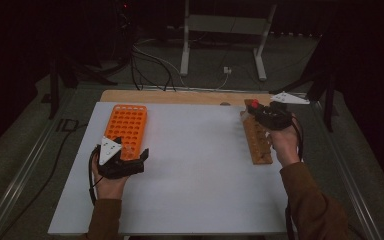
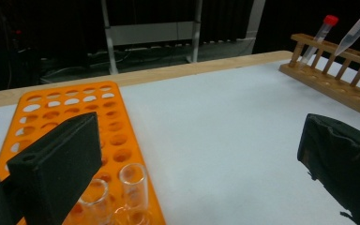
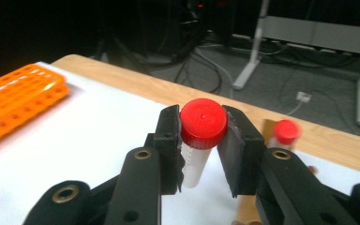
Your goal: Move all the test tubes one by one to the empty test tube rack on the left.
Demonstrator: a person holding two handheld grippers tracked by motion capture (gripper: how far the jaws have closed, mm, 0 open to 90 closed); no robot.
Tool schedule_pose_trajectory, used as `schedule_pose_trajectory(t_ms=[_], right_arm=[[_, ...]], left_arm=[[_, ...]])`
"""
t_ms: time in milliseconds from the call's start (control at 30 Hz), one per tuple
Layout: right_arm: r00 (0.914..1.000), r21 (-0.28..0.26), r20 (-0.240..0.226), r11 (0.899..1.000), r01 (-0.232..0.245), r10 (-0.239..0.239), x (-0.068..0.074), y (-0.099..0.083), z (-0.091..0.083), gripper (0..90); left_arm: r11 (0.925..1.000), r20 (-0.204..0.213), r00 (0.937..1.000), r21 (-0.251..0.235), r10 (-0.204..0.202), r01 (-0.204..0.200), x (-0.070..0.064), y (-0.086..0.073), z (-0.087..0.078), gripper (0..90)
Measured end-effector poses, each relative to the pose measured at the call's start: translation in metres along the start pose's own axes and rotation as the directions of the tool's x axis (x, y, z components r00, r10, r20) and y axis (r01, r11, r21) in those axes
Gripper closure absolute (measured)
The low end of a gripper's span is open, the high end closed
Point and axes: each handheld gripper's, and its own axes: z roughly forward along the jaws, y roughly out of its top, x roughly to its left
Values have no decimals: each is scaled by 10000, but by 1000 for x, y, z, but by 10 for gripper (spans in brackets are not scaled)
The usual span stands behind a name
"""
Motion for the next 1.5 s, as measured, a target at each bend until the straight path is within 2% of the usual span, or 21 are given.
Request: schedule_pose_trajectory(t_ms=[267, 500, 800, 933, 1100, 1200, 1300, 1400, 1500], right_arm=[[9967, 108, -792, 9997, 203, -194, 24, -6, -2, 705], [9872, 75, -1555, 9993, 368, -352, 46, -9, -6, 705], [9702, 123, -2332, 9974, 703, -655, 77, -14, -1, 704], [9600, 134, -2694, 9965, 830, -764, 90, -16, 0, 704], [9423, 212, -3280, 9967, 780, -667, 105, -17, 1, 704], [9354, 257, -3458, 9957, 886, -743, 112, -18, 2, 703], [9304, 308, -3580, 9949, 963, -790, 119, -19, 3, 703], [9241, 375, -3731, 9939, 1033, -820, 125, -21, 5, 703], [9192, 423, -3826, 9921, 1179, -929, 131, -23, 6, 703]], left_arm=[[9995, 298, 9990, 36, 327, -328, -15, 8, 9, 7], [9980, 657, 9959, 65, 624, -630, -31, 16, 22, 7], [9955, 1122, 9894, 117, 920, -939, -52, 24, 40, 10], [9945, 1335, 9858, 126, 1013, -1039, -63, 26, 48, 10], [9929, 1561, 9810, 101, 1155, -1185, -76, 28, 54, 29], [9916, 1816, 9755, 124, 1245, -1289, -83, 30, 58, 48], [9873, 2074, 9668, 220, 1494, -1573, -91, 31, 62, 71], [9853, 2392, 9581, 266, 1575, -1686, -98, 30, 66, 81], [9835, 2628, 9505, 258, 1659, -1788, -105, 29, 68, 163]])
